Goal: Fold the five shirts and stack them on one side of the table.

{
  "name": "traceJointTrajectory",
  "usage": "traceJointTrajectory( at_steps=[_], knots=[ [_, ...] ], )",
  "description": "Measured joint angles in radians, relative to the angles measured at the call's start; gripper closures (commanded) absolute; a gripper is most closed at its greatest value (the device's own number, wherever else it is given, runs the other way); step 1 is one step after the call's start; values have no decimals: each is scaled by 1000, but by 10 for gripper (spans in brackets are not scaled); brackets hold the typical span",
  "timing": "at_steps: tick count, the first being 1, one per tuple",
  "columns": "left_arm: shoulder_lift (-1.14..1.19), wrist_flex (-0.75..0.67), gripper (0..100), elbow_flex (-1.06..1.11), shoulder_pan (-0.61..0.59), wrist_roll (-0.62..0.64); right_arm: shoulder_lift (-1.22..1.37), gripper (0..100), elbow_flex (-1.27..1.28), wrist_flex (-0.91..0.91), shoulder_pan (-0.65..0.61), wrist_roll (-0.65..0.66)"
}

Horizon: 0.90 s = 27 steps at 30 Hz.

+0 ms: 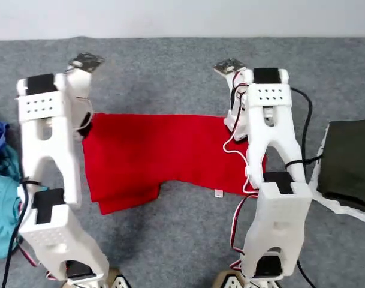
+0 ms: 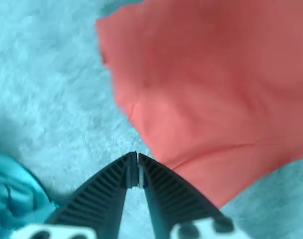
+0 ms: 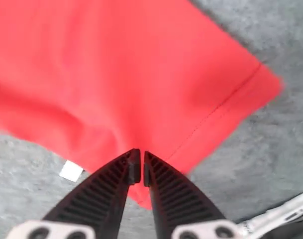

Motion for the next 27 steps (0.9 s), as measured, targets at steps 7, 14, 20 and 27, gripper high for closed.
traceJointTrajectory(
  at_steps=[7, 14, 20, 27],
  knots=[
    [-25, 2, 995, 51, -58, 72, 129, 805, 0, -94, 32, -157],
    [-31, 3, 995, 66, -57, 78, 153, 810, 0, -123, 87, -175],
    [-31, 3, 995, 66, -57, 100, 186, 811, -35, -124, 98, -178],
    [-31, 3, 995, 69, -57, 130, 235, 812, -37, -84, 103, -181]
  ],
)
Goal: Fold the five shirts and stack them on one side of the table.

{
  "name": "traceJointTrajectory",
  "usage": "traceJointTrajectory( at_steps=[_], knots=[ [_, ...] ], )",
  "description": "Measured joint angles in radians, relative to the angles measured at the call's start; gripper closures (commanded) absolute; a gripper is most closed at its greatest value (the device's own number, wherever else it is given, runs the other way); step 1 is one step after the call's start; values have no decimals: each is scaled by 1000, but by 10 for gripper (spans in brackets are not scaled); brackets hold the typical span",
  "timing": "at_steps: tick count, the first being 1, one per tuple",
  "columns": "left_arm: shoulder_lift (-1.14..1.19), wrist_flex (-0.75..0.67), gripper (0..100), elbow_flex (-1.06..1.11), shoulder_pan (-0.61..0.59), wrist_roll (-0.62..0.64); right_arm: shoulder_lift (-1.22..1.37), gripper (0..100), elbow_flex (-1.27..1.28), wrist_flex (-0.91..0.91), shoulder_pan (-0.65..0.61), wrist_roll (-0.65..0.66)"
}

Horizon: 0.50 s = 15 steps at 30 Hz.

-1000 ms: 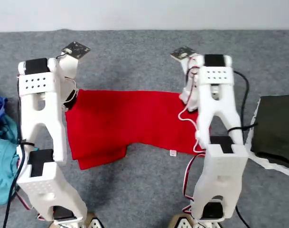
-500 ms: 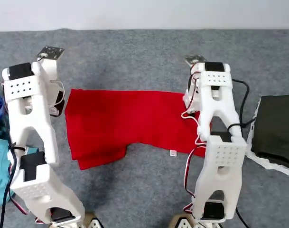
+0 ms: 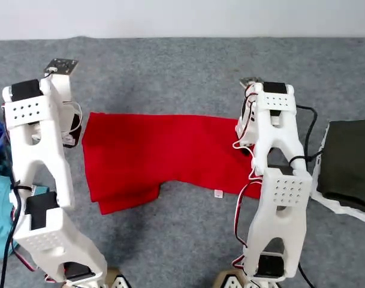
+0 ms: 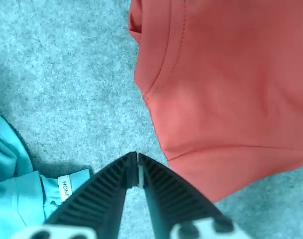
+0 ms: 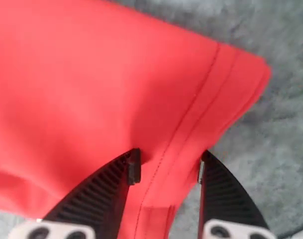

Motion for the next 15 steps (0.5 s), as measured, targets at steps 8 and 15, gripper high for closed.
traceJointTrajectory(
  at_steps=[8, 15],
  knots=[
    [0, 0, 995, 28, 0, 3, 2, 812, 0, 38, -9, 0],
    [0, 0, 995, 74, 0, 3, 2, 812, 0, 38, -54, 0]
  ],
)
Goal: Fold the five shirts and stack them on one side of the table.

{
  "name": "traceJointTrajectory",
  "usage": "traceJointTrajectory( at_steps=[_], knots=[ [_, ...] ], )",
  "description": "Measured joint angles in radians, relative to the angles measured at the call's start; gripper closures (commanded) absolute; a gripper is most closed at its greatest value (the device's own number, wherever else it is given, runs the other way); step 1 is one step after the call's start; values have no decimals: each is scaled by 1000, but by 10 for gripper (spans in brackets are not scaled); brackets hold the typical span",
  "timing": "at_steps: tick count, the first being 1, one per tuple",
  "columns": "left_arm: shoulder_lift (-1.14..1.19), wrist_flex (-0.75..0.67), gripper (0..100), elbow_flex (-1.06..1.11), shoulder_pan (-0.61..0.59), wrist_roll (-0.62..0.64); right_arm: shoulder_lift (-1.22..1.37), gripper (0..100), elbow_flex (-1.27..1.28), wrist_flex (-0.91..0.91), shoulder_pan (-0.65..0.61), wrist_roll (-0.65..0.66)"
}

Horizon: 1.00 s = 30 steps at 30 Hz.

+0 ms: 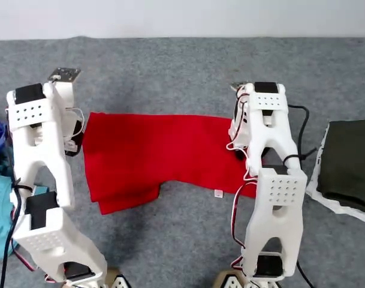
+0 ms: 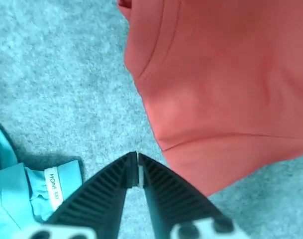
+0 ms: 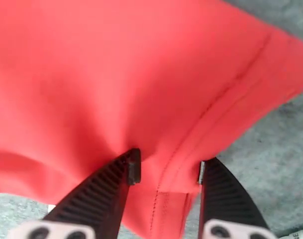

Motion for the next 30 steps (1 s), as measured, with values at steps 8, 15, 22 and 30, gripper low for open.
traceJointTrajectory(
  at_steps=[8, 15, 22, 30],
  knots=[
    [0, 0, 995, 0, 0, 0, -57, 812, 0, 0, -5, 0],
    [0, 0, 995, 0, 0, 0, -101, 812, 0, 2, -5, 0],
    [0, 0, 995, 0, 0, 0, -103, 812, 0, 2, -5, 0],
    [0, 0, 995, 0, 0, 0, -66, 972, 0, -3, 0, 0]
  ],
)
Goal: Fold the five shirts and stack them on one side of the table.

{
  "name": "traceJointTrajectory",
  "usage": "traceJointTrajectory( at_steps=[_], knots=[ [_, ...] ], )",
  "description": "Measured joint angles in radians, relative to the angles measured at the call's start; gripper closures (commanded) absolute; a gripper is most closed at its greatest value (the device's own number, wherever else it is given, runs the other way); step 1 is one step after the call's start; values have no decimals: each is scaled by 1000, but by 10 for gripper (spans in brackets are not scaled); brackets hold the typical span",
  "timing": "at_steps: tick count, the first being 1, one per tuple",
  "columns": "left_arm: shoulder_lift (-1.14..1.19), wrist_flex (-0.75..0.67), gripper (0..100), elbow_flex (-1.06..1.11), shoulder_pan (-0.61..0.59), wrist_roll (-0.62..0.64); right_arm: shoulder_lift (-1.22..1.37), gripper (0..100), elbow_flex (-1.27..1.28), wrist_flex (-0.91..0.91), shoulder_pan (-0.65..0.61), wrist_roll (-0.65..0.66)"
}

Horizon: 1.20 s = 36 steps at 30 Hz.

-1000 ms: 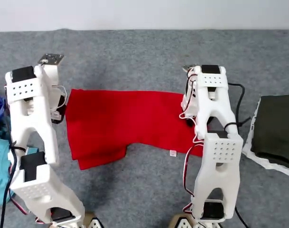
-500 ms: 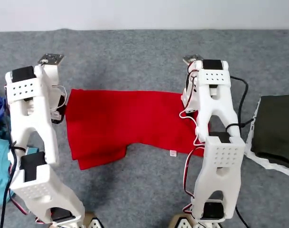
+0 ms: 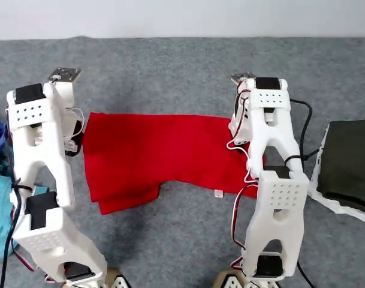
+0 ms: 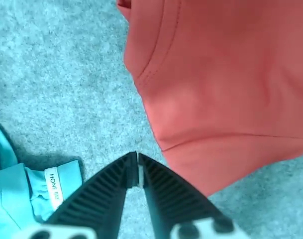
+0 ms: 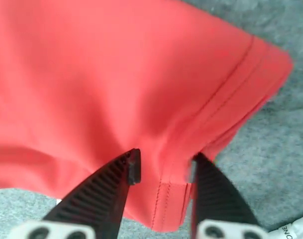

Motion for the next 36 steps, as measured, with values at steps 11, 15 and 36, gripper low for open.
traceJointTrajectory(
  at_steps=[11, 15, 36],
  knots=[
    [0, 0, 995, 0, 0, 0, 0, 988, 0, -63, 6, 0],
    [0, 0, 995, 0, 0, 0, 0, 988, 0, -74, 41, 2],
    [0, 0, 995, 31, 0, 0, 0, 988, 0, -279, 104, 43]
  ],
)
